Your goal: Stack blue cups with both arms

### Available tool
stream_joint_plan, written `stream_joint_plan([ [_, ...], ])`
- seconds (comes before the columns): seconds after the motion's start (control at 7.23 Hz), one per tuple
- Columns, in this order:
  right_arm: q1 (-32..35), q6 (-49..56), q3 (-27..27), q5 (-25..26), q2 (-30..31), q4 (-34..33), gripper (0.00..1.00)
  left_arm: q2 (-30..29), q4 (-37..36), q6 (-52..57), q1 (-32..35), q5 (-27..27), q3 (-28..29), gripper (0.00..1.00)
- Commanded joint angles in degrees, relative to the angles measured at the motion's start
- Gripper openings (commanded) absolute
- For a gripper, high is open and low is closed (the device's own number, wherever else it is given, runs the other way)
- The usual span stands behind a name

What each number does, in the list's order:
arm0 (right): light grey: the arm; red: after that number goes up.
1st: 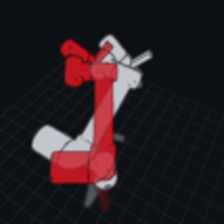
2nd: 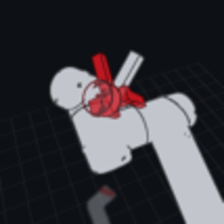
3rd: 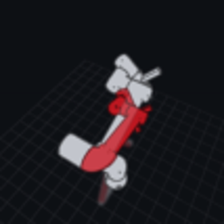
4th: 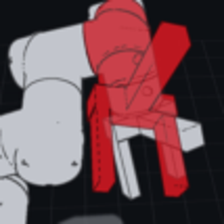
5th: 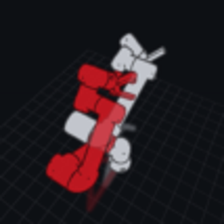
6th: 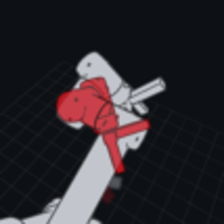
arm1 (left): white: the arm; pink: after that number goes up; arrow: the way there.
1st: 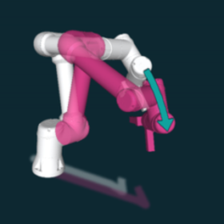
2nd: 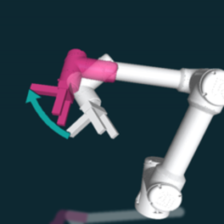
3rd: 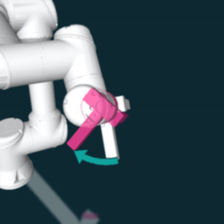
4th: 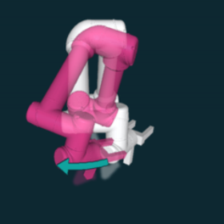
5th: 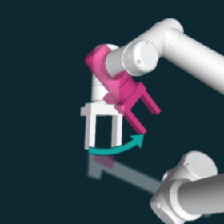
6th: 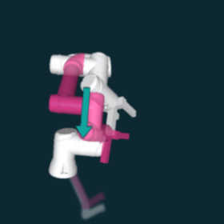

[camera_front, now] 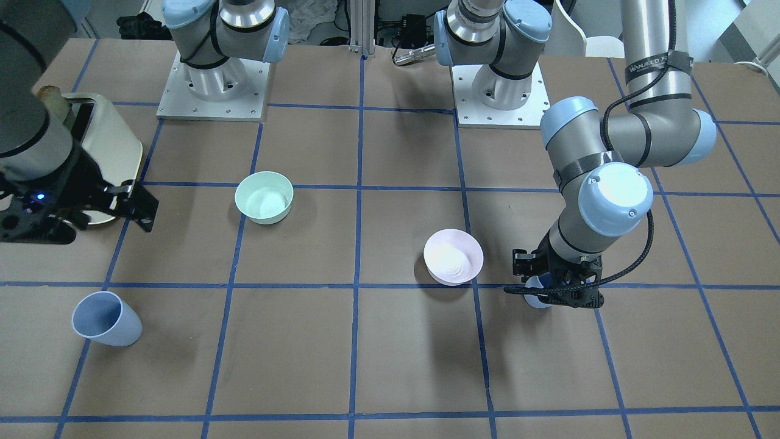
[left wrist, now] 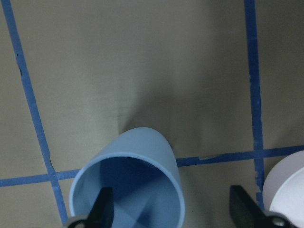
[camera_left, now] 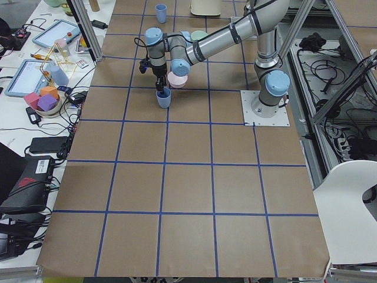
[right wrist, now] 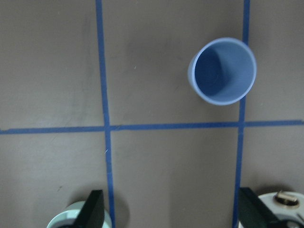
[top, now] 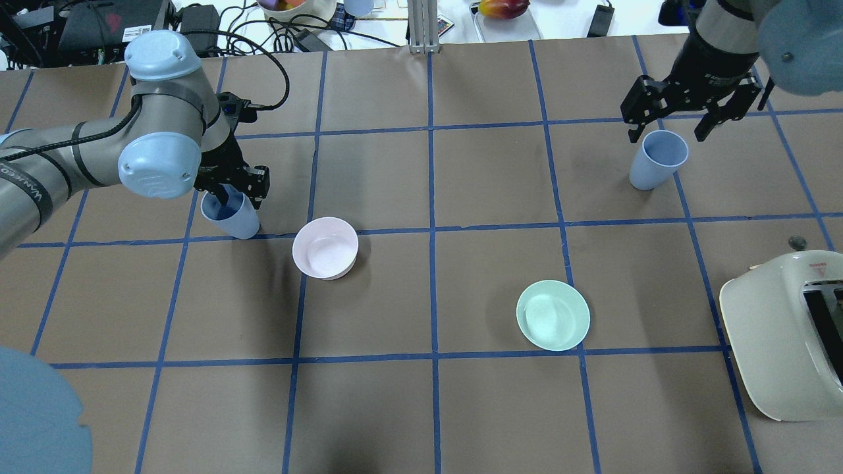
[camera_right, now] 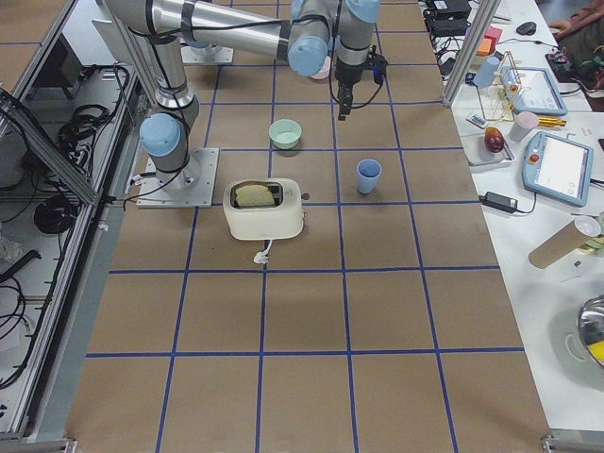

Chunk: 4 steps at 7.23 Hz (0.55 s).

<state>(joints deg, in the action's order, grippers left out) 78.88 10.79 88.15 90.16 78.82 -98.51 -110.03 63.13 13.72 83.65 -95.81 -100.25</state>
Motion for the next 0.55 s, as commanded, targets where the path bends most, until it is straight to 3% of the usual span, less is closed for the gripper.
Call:
stream_joint_plan([
  [0.0, -3.1, 9.6, -6.8, 0.2, -8.2, -4.6, 1.00, -0.4, 0.0, 0.0, 0.1, 0.0, 0.5, 0.04],
  [0.41, -5.9, 14.3, -10.0, -0.4, -16.4, -7.0, 1.00, -0.4, 3.4, -0.6, 1.9, 0.0, 6.5, 0.00],
])
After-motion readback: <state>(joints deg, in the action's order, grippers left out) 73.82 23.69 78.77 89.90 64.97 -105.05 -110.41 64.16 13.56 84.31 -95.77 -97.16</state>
